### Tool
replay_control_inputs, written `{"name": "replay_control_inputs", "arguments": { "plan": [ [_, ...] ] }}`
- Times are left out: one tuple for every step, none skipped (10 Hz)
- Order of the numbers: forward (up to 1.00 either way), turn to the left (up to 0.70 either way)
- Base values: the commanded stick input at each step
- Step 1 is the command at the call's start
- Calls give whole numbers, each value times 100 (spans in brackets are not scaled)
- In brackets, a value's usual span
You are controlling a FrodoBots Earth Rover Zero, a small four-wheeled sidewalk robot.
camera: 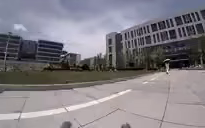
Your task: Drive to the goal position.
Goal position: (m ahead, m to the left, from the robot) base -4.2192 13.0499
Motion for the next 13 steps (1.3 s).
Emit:
{"name": "replay_control_inputs", "arguments": {
  "plan": [
    [70, 35],
    [70, 35],
    [70, 35],
    [70, 35],
    [70, 35],
    [70, 35],
    [70, 35],
    [70, 35],
    [70, 35],
    [70, 35],
    [70, 35],
    [70, 35],
    [70, 35]
  ]
}}
